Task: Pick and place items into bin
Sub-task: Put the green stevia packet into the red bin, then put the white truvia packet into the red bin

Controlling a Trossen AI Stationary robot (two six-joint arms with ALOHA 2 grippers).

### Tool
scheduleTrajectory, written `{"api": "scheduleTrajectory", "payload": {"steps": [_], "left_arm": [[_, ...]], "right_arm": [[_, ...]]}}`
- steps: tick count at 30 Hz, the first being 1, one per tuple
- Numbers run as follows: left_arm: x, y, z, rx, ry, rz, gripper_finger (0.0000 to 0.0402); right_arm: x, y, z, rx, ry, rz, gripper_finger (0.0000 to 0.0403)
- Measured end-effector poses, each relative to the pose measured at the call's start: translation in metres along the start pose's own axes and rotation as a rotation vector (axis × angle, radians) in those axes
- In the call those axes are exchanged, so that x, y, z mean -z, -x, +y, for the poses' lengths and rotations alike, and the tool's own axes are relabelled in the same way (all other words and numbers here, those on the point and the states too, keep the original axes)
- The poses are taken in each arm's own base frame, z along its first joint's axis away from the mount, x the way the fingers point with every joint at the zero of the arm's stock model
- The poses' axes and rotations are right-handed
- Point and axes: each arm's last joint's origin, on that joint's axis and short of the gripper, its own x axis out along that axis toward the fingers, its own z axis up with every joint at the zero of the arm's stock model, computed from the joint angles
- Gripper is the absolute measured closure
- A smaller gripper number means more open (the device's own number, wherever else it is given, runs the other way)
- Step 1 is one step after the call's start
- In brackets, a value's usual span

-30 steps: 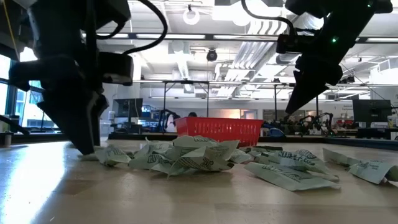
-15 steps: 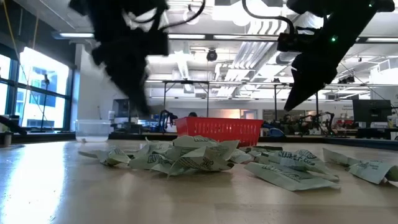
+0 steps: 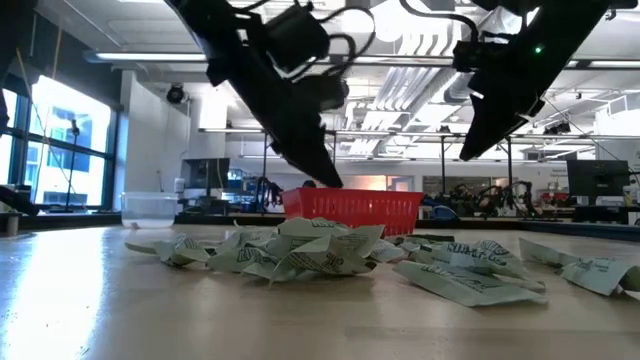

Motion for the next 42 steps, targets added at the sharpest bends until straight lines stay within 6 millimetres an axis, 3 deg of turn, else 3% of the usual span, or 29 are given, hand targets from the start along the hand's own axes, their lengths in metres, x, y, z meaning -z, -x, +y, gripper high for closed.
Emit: {"api": "scheduleTrajectory", "payload": {"steps": [2,5,9,12,18,23,28,35,38,42], "left_arm": [[-0.004,0.006,-0.002,-0.032,0.011,0.052,0.0251],[-0.015,0.032,-0.009,-0.013,-0.005,0.145,0.0222],[-0.014,0.065,-0.034,0.01,-0.023,0.24,0.0197],[-0.011,0.075,-0.052,-0.015,0.063,0.246,0.0187],[0.022,0.055,-0.055,-0.098,0.283,0.31,0.0174],[0.035,0.036,-0.046,-0.093,0.415,0.25,0.0173],[0.052,0.013,-0.037,-0.141,0.441,0.333,0.0174],[0.055,-0.008,-0.039,-0.128,0.394,0.313,0.018],[0.056,-0.008,-0.039,-0.13,0.386,0.319,0.0215],[0.057,-0.006,-0.038,-0.131,0.328,0.339,0.0313]], "right_arm": [[0.001,0.0,0.001,-0.015,0.013,0.013,0.0116],[0.003,0.002,0.002,-0.027,0.075,0.029,0.0116],[0.009,-0.002,0.001,-0.02,0.109,0.037,0.0116],[0.015,-0.009,0.0,-0.029,0.127,0.053,0.0116],[0.033,-0.025,-0.002,-0.108,0.132,0.115,0.0116],[0.038,-0.027,-0.003,-0.125,0.131,0.148,0.0116],[0.038,-0.027,-0.003,-0.118,0.129,0.14,0.0116],[0.038,-0.027,-0.003,-0.114,0.1,0.143,0.0116],[0.038,-0.027,-0.003,-0.11,0.082,0.147,0.0116],[0.038,-0.027,-0.004,-0.099,0.075,0.146,0.0116]]}}
